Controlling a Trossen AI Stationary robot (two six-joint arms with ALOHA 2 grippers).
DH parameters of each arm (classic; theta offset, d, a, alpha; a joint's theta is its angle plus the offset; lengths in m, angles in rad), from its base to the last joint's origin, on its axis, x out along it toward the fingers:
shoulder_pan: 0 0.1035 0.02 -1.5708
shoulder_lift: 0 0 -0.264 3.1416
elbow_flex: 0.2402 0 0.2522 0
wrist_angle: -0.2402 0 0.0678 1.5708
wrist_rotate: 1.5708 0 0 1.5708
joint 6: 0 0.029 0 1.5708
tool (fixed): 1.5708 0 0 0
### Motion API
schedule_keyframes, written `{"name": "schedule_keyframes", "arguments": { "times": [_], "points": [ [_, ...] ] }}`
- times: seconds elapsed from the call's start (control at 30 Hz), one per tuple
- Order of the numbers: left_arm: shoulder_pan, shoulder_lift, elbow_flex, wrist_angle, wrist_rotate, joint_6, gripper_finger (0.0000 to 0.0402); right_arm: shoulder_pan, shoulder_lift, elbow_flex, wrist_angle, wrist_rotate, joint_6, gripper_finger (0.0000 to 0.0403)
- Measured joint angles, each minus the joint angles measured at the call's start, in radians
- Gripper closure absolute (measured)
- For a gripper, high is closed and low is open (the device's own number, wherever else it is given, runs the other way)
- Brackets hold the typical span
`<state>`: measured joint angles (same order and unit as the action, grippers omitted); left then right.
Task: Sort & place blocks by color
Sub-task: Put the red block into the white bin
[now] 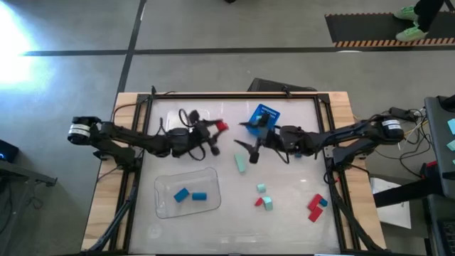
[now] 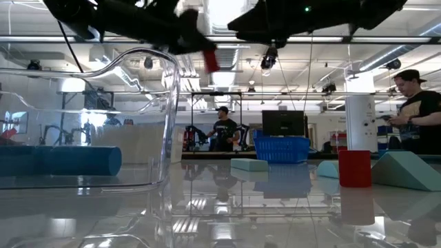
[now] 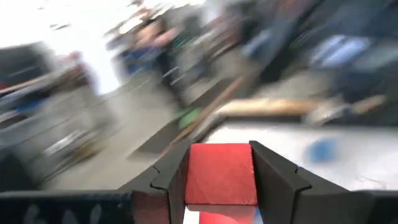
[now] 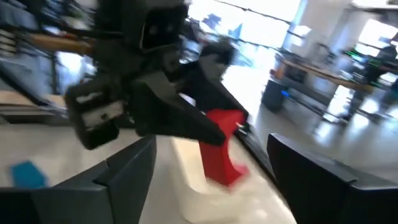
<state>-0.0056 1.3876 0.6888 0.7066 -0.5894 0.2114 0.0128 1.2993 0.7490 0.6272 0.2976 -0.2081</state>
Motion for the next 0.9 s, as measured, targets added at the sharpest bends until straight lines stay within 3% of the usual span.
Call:
{"name": "schedule_keyframes", "arguments": {
  "times": [0.13,0.2,0.33,0.67,0.9],
  "points": [
    [0.029,-0.014,0.001,-0.212,-0.425,-0.124,0.0275,0.0,-0.077,0.0,-0.124,0.098,0.024,0.0102],
    [0.052,-0.025,0.0,-0.352,-0.55,-0.23,0.0275,0.0,-0.105,0.0,-0.164,0.1,0.037,0.0105],
    [0.1,-0.037,0.0,-0.51,-0.491,-0.415,0.0274,0.0,-0.126,0.0,-0.194,0.096,0.052,0.0114],
    [0.197,-0.036,0.001,-0.643,-0.378,-0.564,0.0273,0.0,-0.106,0.0,-0.207,0.096,0.052,0.0122],
    [0.255,-0.034,0.112,-1.126,-0.261,-0.861,0.0273,0.0,-0.106,0.0,-0.204,0.097,0.052,0.012]
  ]
}}
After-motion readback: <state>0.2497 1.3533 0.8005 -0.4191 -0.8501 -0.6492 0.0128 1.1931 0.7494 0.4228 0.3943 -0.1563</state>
